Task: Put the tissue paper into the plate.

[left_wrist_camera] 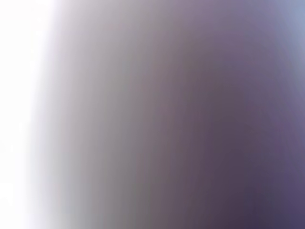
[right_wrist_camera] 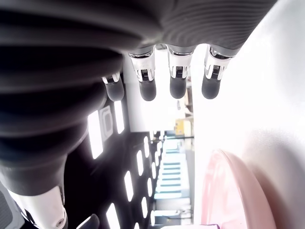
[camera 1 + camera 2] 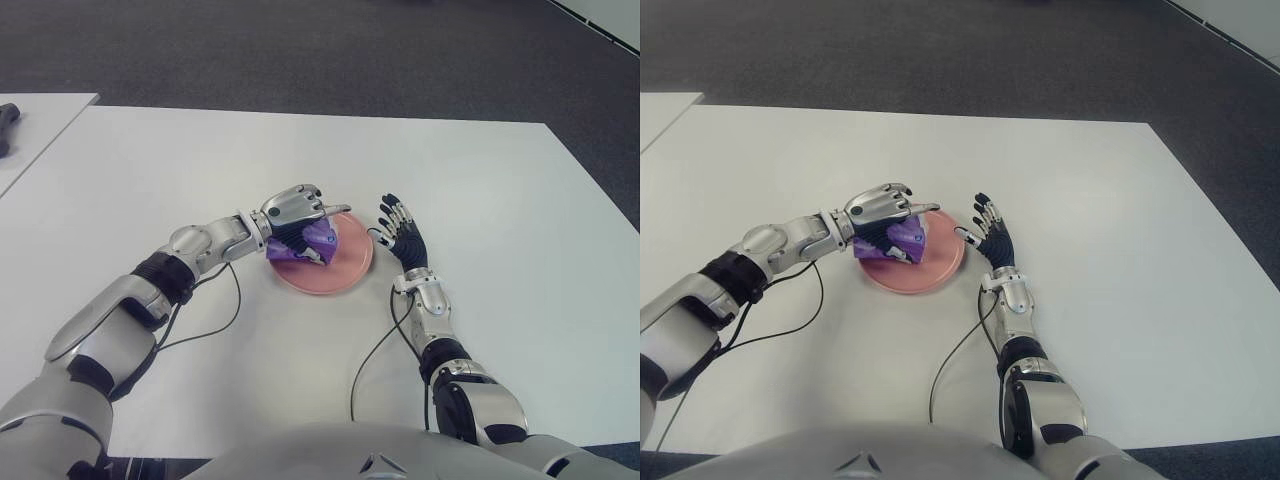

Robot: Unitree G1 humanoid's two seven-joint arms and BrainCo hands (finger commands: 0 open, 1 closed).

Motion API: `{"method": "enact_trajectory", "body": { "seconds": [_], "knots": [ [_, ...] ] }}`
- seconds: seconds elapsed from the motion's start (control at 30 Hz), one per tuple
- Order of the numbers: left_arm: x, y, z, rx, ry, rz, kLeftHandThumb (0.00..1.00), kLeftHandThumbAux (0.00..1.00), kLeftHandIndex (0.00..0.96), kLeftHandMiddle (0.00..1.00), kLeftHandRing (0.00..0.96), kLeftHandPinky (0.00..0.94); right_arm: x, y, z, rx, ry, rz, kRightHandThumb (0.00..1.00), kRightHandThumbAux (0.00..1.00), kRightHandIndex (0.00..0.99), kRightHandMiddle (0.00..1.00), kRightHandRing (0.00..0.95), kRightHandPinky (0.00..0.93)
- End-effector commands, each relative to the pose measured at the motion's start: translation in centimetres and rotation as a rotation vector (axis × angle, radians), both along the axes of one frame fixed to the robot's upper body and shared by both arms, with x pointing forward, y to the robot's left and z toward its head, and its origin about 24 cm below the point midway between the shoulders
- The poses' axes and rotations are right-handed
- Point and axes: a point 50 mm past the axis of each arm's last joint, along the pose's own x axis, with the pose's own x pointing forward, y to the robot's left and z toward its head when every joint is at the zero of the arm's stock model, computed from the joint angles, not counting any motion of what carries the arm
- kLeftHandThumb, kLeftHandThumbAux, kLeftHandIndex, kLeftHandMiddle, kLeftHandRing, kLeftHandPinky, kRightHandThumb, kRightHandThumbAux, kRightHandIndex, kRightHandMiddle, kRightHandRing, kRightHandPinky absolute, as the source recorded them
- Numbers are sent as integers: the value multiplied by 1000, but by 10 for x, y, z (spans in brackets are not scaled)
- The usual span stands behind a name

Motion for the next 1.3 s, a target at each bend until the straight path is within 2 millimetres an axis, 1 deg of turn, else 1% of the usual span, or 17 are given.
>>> {"method": "enact_trajectory", "body": {
  "seconds": [0.03, 0.23, 0.47, 0.7, 0.83, 0.97, 1.3],
  "knots": [
    [-11, 9, -14, 20, 115, 37, 109, 249, 0, 0, 0, 0, -44, -6, -48, 31, 218, -50, 96, 706, 62, 30, 13, 55],
    [-12, 9, -12, -14, 187, 73, 110, 294, 0, 0, 0, 0, -44, -5, -48, 31, 218, -49, 96, 706, 62, 30, 13, 55],
    [-14, 7, -8, -48, 200, 79, 104, 331, 0, 0, 0, 0, -43, -4, -48, 31, 218, -49, 96, 706, 62, 30, 13, 55],
    [-16, 6, -4, -112, 202, 67, 96, 341, 0, 0, 0, 0, -43, -4, -48, 31, 219, -49, 96, 706, 62, 30, 13, 55],
    [-15, 4, 0, -204, 218, 51, 96, 347, 0, 0, 0, 0, -42, -4, -48, 31, 220, -49, 96, 706, 62, 30, 13, 55],
    [-14, 4, 3, -259, 229, 45, 94, 348, 0, 0, 0, 0, -42, -3, -48, 31, 221, -49, 96, 706, 62, 30, 13, 55],
    [-6, 4, 15, -445, 205, 30, 65, 363, 0, 0, 0, 0, -41, -2, -48, 31, 224, -49, 96, 706, 62, 30, 13, 55]
  ]
}}
